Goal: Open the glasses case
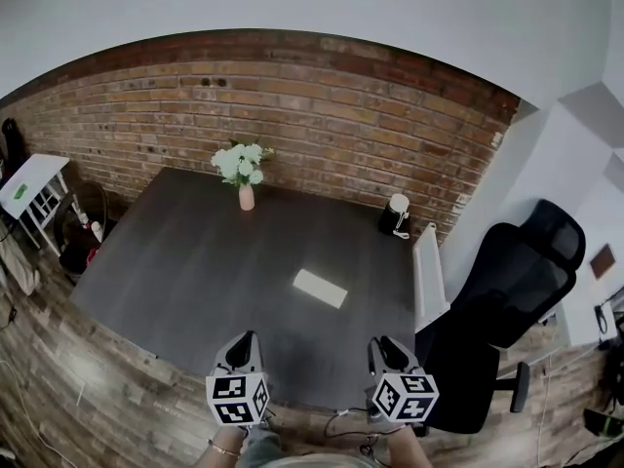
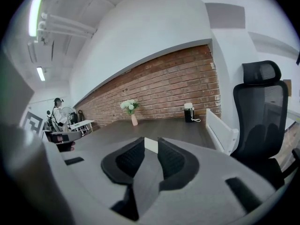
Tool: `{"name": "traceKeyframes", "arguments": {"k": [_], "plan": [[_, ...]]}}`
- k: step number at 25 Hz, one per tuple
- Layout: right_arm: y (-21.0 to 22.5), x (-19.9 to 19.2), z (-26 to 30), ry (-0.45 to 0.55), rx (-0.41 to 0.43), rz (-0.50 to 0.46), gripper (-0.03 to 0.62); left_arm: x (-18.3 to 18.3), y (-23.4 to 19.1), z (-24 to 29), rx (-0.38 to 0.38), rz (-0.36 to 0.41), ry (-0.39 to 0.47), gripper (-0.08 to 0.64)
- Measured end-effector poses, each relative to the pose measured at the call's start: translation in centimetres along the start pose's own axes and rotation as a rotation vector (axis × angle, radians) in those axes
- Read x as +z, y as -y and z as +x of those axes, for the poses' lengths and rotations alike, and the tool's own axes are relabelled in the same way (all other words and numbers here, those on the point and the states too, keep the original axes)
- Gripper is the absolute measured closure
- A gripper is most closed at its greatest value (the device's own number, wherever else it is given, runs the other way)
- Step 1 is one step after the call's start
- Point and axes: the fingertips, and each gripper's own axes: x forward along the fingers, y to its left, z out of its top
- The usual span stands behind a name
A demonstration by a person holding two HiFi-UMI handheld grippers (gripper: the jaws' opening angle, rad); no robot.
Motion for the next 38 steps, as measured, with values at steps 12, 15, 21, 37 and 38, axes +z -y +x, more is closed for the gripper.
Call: {"name": "traceKeyframes", "arguments": {"k": [12,15,21,37,38], "plan": [[-2.5,0.8,4.6,0.02,-0.164,0.087,0.502,3.4,-5.9,7.7,-0.141,0.044,-0.02,0.565],[-2.2,0.0,5.6,-0.007,-0.178,0.083,0.502,2.2,-6.9,9.6,-0.127,0.022,-0.052,0.565],[-0.9,-0.5,7.9,-0.043,-0.198,0.096,0.5,1.1,-6.0,12.0,-0.165,0.037,-0.105,0.565],[4.5,-0.1,12.9,-0.088,-0.202,0.05,0.499,-1.2,-4.0,18.6,-0.188,0.085,-0.199,0.565],[4.9,-0.3,13.3,-0.096,-0.198,0.047,0.499,-1.6,-3.7,19.1,-0.191,0.084,-0.207,0.565]]}}
